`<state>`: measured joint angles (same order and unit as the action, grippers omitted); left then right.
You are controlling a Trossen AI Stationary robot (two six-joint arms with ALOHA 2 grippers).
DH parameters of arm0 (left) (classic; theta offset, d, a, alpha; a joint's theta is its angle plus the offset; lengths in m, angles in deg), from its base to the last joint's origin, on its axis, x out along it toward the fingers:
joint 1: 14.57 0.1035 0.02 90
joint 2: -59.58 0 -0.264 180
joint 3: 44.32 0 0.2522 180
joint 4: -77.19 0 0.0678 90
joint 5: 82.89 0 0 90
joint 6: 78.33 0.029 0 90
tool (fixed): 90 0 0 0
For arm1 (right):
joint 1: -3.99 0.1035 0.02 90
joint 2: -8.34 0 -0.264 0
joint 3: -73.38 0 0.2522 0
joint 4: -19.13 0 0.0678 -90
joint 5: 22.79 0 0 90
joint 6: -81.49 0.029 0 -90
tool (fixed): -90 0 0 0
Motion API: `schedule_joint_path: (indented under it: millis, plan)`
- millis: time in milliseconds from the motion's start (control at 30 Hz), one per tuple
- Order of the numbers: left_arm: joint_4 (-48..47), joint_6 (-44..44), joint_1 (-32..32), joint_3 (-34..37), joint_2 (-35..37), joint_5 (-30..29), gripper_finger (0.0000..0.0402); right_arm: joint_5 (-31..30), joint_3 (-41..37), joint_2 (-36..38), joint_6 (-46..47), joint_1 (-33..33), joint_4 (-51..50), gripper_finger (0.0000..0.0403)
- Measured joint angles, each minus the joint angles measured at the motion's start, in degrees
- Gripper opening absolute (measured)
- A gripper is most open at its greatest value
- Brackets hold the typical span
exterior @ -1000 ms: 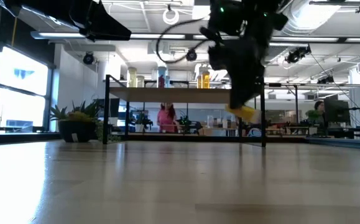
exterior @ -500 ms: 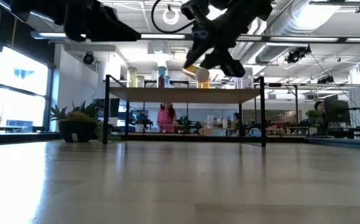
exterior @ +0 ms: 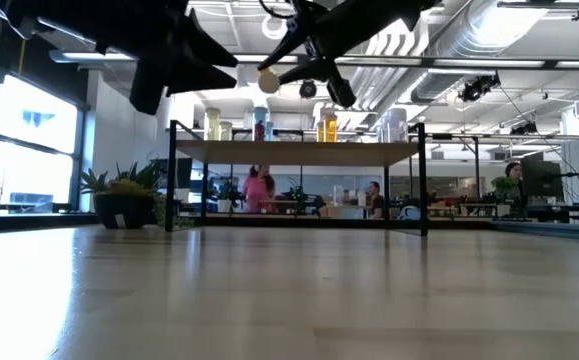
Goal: Pick and place medicine bottles onto shelf by color
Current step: Put the orange pill bottle on the shelf aligned with the other orange pill bottle
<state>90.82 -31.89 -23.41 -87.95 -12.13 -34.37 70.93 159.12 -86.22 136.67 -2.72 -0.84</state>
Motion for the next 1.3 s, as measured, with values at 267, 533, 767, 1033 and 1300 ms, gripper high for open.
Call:
schedule_joint_path:
  millis: [267,533,767,1033,1300]
  plan:
    - [11.8,10.7,-3.3,0.0,-4.7,-12.3,0.0204,-6.5,0.0,0.0,1.3,-1.9,8.1,0.0072]
    - [24.2,27.1,-2.5,0.0,-8.1,-15.2,0.0204,-7.8,0.0,0.0,3.0,-2.0,17.4,0.0072]
    - [29.8,36.4,-1.2,0.0,-8.8,-16.2,0.0204,-7.8,0.0,0.0,5.2,-2.0,18.0,0.0072]
    - [29.8,44.4,1.2,0.0,-8.8,-13.7,0.0204,-8.0,0.0,0.0,6.5,-2.0,18.1,0.0072]
    - [29.8,45.9,2.5,0.0,-8.8,-13.8,0.0204,-4.3,0.0,0.0,5.9,-2.0,17.3,0.0072]
